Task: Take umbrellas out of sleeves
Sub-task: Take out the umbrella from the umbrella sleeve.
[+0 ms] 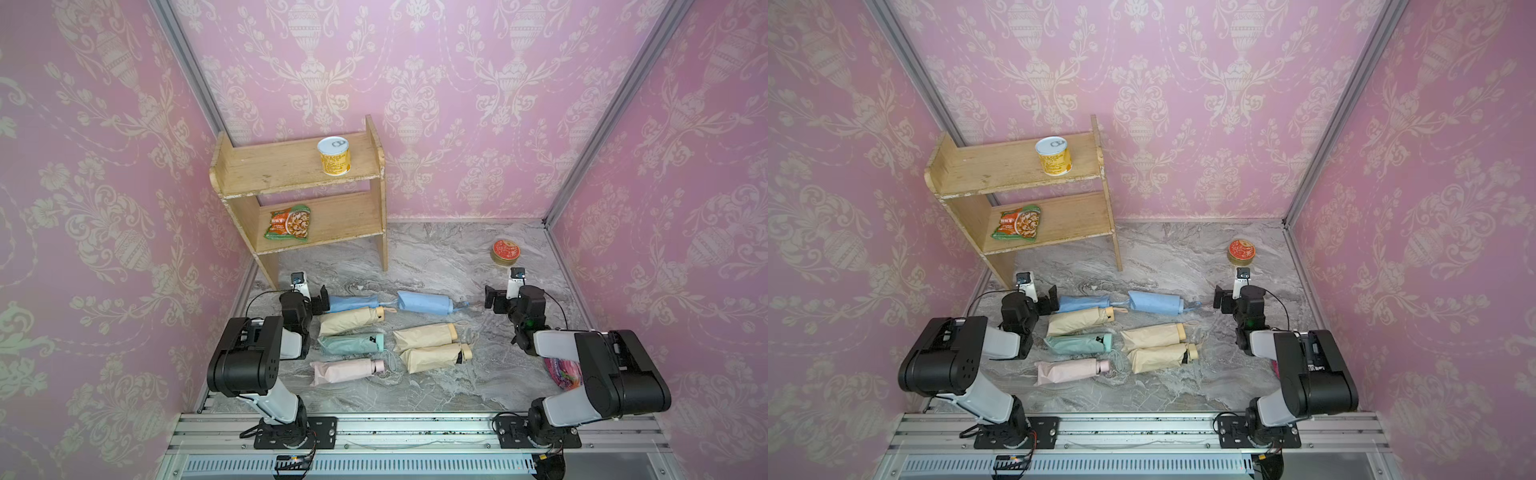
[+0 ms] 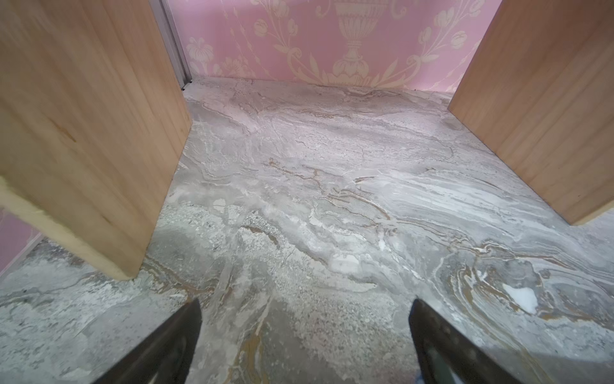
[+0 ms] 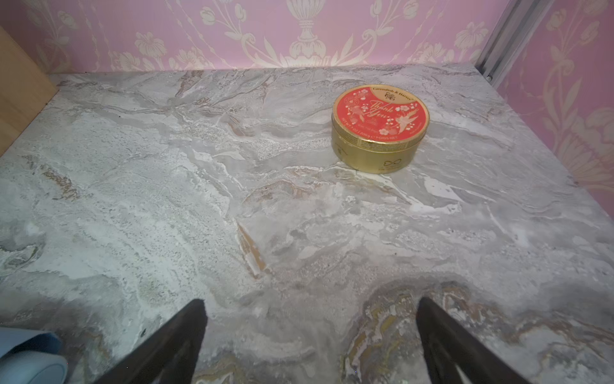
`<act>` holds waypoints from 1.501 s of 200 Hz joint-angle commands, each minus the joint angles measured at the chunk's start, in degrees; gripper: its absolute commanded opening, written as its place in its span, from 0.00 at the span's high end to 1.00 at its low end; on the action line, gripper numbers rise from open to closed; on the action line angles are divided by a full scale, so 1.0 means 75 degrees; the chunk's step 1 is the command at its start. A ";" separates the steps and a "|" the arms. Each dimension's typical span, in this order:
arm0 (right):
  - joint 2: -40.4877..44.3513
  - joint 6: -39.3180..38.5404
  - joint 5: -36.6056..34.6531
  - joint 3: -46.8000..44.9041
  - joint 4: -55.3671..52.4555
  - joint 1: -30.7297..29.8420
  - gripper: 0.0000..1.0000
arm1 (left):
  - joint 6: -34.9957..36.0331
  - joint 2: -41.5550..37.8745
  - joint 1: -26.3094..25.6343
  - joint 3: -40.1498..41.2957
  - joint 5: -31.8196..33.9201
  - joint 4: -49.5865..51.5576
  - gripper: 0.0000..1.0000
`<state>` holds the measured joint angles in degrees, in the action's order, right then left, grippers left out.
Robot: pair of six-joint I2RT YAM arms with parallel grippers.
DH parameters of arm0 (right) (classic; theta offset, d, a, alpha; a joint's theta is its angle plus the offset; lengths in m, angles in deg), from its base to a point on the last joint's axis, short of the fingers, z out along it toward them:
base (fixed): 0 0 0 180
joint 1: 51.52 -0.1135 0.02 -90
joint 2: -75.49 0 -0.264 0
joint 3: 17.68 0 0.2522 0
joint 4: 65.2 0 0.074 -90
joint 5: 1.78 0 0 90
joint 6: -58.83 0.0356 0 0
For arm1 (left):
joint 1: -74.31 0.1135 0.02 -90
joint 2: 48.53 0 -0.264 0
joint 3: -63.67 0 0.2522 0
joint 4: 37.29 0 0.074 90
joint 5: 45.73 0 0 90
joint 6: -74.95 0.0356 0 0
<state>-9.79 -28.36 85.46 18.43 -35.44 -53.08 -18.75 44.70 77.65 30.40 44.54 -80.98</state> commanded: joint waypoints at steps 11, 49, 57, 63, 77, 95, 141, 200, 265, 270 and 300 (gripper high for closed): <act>-0.0076 -0.0107 0.0087 0.0126 0.0169 0.0038 0.00 | 0.0286 0.0062 0.0084 -0.0122 -0.0556 -0.0058 0.01; -0.0079 -0.0111 0.0087 0.0134 0.0165 0.0038 0.00 | 0.0347 0.0073 0.0083 -0.0092 -0.0722 -0.0133 0.01; -0.0079 -0.0108 0.0079 0.0126 0.0161 0.0044 0.00 | 0.0353 0.0073 0.0083 -0.0095 -0.0733 -0.0100 0.01; -0.0073 -0.0108 0.0087 0.0127 0.0165 0.0042 0.00 | 0.0354 0.0073 0.0089 -0.0105 -0.0731 -0.0107 0.01; -0.0079 -0.0115 0.0085 0.0129 0.0166 0.0044 0.00 | 0.0342 0.0074 0.0089 -0.0101 -0.0739 -0.0109 0.01; -0.0076 -0.0107 0.0080 0.0132 0.0155 0.0036 0.00 | 0.0348 0.0073 0.0087 -0.0102 -0.0737 -0.0099 0.01; -0.0073 -0.0099 0.0087 0.0128 0.0150 0.0043 0.00 | 0.0229 0.0070 0.0083 -0.0156 -0.0443 -0.0004 0.01; -0.0078 -0.0113 0.0097 0.0134 0.0157 0.0042 0.00 | 0.0166 0.0065 0.0083 -0.0124 -0.0177 -0.0058 0.01; 0.2193 0.0001 0.0049 0.2157 -0.4435 -0.0023 0.00 | -0.0032 -0.1073 0.0077 0.0318 0.0625 0.0059 0.01; 0.2372 0.0040 0.0091 0.2301 -0.4710 -0.0042 0.00 | -0.0053 -0.1285 0.0074 0.0328 0.0688 0.0220 0.01; 0.3245 0.0471 0.0505 0.2662 -0.5866 -0.0144 0.00 | -0.0342 -0.2876 0.0057 0.0041 0.0874 0.2081 0.01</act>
<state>11.02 -27.84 86.40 37.32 -66.52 -53.28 -18.51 31.13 77.65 32.37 48.25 -76.41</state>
